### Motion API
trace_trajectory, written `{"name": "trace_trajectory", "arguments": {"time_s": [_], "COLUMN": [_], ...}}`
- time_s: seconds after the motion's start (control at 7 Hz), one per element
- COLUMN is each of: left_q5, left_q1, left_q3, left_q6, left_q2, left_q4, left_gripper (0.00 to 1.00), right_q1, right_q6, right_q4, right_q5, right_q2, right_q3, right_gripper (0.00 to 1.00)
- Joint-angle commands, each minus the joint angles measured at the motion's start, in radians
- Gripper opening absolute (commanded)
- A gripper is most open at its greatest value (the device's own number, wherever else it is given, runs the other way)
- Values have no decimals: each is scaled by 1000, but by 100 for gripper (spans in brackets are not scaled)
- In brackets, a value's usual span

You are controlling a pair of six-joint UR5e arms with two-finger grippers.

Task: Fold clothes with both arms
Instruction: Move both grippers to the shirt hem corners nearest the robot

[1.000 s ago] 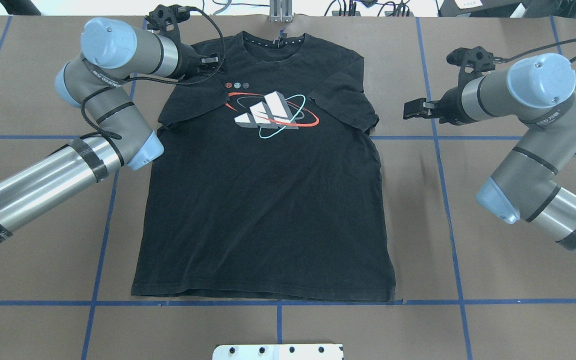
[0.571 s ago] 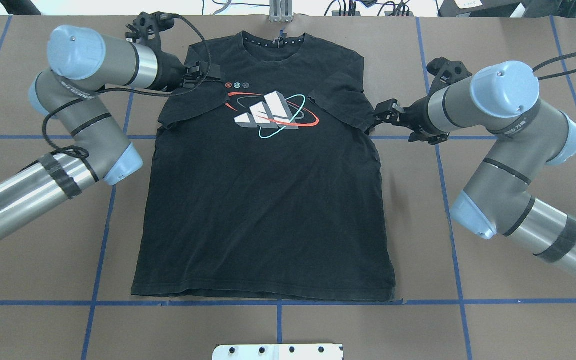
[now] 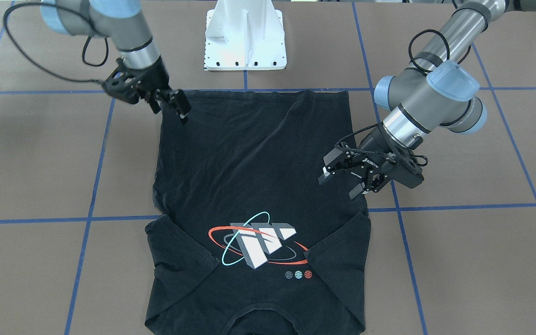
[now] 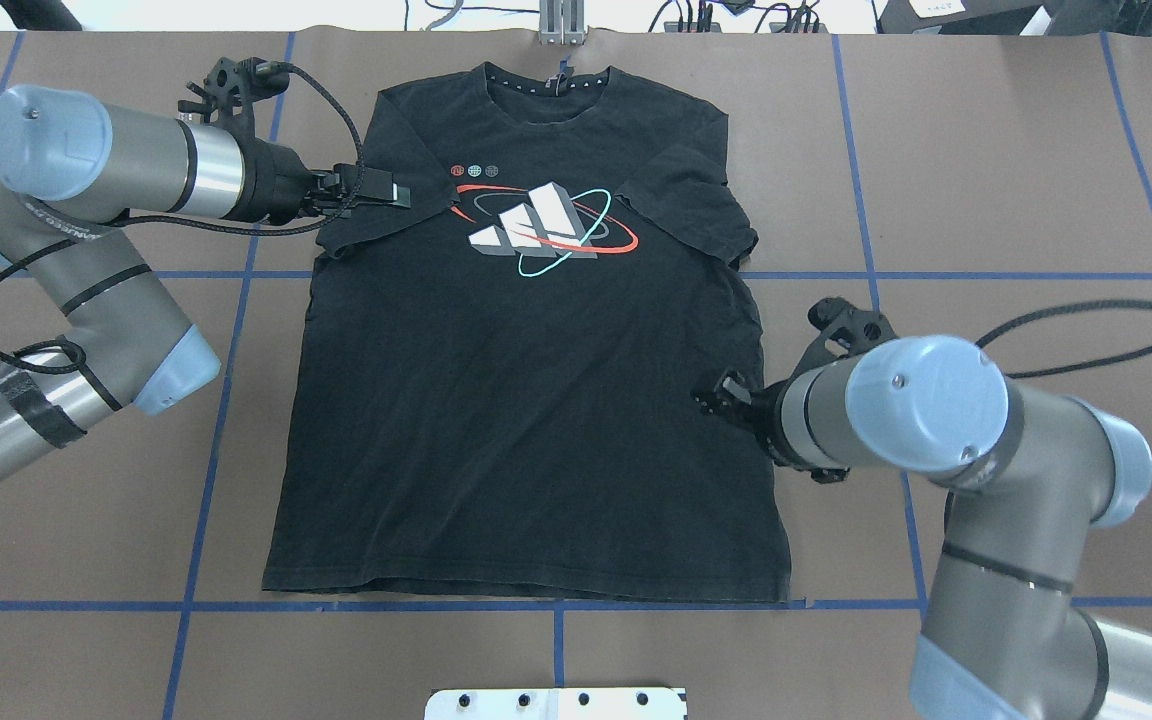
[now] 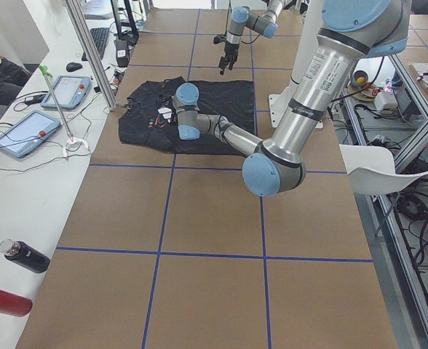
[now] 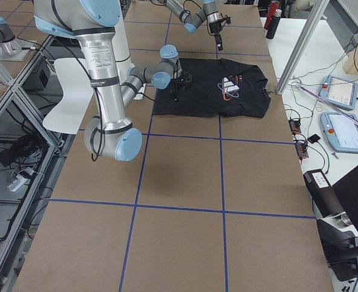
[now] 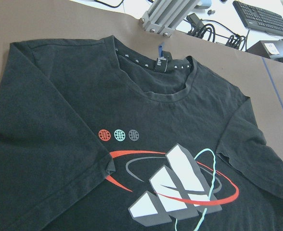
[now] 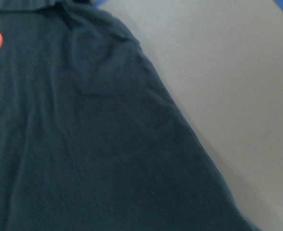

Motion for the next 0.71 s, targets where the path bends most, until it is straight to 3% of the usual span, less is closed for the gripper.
{"name": "trace_trajectory", "arguments": {"time_s": [0.0, 0.29, 0.57], "left_q5": [-19, -19, -18], "left_q1": [0, 0, 0], "left_q3": [-5, -5, -5], "left_q6": [1, -1, -6], "left_q2": [17, 17, 17], "left_q4": [-1, -1, -1], "left_gripper": [99, 99, 99], "right_q1": [-261, -315, -316], "right_q6": [161, 225, 225], "right_q4": [-178, -182, -182], "right_q5": [-222, -293, -295], "right_q2": [-34, -89, -85], "right_q3": [49, 37, 22], "right_gripper": [90, 86, 77]}}
